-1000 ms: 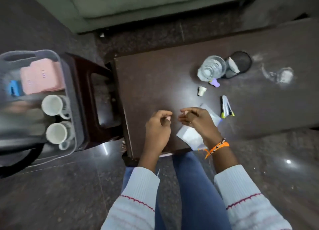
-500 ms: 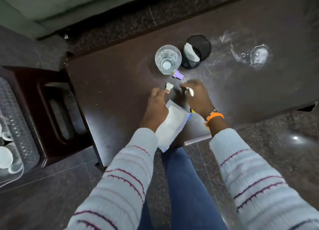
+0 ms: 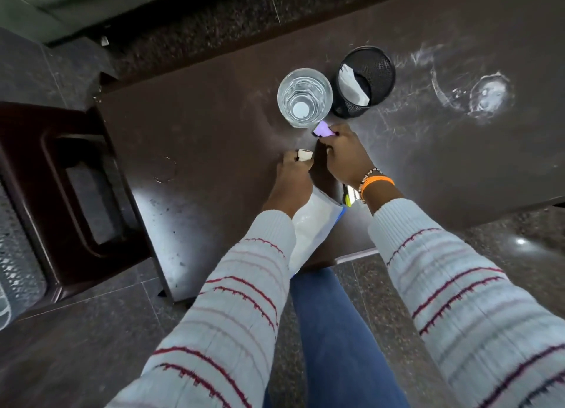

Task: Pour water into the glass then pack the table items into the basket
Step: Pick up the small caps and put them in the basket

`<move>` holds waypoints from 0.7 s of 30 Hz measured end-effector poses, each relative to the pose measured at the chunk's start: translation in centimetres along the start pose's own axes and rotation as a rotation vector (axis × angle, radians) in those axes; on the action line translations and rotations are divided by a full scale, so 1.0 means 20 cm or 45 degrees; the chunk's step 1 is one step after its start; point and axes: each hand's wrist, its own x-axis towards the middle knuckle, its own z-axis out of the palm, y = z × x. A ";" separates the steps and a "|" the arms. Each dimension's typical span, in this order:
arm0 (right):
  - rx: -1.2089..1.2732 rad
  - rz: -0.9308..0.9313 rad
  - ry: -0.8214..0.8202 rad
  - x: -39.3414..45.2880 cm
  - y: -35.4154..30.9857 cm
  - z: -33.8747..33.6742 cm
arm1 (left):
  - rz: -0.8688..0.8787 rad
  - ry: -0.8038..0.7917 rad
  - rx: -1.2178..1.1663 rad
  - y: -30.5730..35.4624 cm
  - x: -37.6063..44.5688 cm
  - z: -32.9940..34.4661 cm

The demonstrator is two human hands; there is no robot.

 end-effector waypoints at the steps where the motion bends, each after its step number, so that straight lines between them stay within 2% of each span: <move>1: 0.029 0.013 0.027 -0.01 0.00 0.00 | -0.003 0.014 -0.072 -0.01 -0.01 -0.01; 5: 0.165 0.070 0.145 -0.15 -0.08 0.00 | -0.062 0.105 -0.310 -0.11 -0.13 -0.06; 9: 0.215 -0.018 0.173 -0.33 -0.28 0.07 | -0.082 0.260 -0.451 -0.27 -0.35 -0.17; 17: 0.343 -0.330 0.111 -0.54 -1.10 0.34 | -0.245 0.673 -0.770 -0.82 -0.91 -0.68; 21: 0.339 -0.537 0.033 -0.56 -1.53 0.48 | -0.339 0.903 -0.802 -1.11 -1.13 -0.96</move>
